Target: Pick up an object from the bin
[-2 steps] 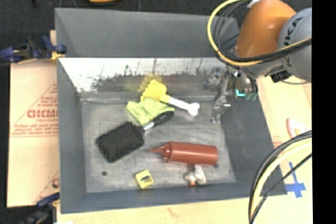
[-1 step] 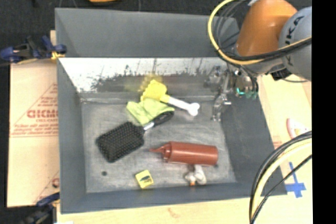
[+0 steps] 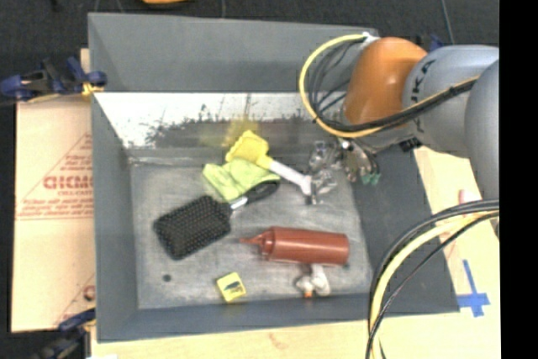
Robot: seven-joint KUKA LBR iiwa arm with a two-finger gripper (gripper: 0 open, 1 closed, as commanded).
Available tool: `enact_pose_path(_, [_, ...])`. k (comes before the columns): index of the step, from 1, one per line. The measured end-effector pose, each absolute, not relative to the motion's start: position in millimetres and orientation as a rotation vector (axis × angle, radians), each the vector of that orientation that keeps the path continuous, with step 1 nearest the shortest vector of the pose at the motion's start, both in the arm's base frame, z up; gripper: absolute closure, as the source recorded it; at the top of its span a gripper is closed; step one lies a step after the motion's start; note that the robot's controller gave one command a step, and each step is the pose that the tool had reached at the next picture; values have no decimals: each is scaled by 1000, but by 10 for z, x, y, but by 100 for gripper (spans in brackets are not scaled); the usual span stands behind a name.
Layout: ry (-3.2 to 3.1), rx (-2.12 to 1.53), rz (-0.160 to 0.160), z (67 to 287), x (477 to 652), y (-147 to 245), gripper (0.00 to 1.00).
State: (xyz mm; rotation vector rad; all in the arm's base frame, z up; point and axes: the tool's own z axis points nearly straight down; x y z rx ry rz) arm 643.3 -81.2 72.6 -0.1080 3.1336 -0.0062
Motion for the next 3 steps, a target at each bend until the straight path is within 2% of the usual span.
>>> enact_pose_path(2, [3133,-112,-7,726,6434,-811,100])
enact_pose_path(3, [3135,-91,-3,2097,6474,-621,100])
